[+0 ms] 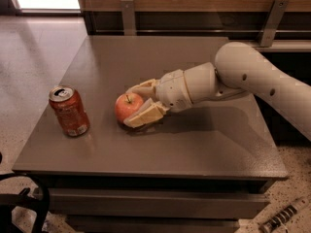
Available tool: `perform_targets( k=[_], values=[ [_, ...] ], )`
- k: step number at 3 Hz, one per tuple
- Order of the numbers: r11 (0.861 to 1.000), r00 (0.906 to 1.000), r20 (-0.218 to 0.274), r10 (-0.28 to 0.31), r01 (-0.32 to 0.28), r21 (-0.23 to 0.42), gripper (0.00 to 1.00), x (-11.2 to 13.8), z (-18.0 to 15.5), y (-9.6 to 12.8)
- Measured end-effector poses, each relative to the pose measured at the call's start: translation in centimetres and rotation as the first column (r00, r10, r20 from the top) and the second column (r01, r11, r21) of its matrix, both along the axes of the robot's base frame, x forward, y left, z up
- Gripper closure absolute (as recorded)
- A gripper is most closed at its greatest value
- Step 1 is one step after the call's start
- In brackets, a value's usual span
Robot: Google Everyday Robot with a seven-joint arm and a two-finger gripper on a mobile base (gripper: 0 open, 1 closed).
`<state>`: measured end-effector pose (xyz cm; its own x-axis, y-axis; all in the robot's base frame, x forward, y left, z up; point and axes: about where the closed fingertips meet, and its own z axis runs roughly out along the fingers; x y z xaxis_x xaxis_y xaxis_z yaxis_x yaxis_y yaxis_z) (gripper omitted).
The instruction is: Move apple near coke can
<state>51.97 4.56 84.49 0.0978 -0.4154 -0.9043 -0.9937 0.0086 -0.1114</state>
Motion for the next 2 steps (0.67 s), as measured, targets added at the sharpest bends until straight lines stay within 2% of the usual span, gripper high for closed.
perform_targets(
  k=[1, 2],
  values=[
    [0.999, 0.9993, -0.024, -0.03, 0.029, -0.043, 0.99, -0.22, -0.7, -0.21],
    [0.999, 0.9993, -0.024, -0.029, 0.028, -0.044, 0.71, -0.25, -0.68, -0.14]
  ],
)
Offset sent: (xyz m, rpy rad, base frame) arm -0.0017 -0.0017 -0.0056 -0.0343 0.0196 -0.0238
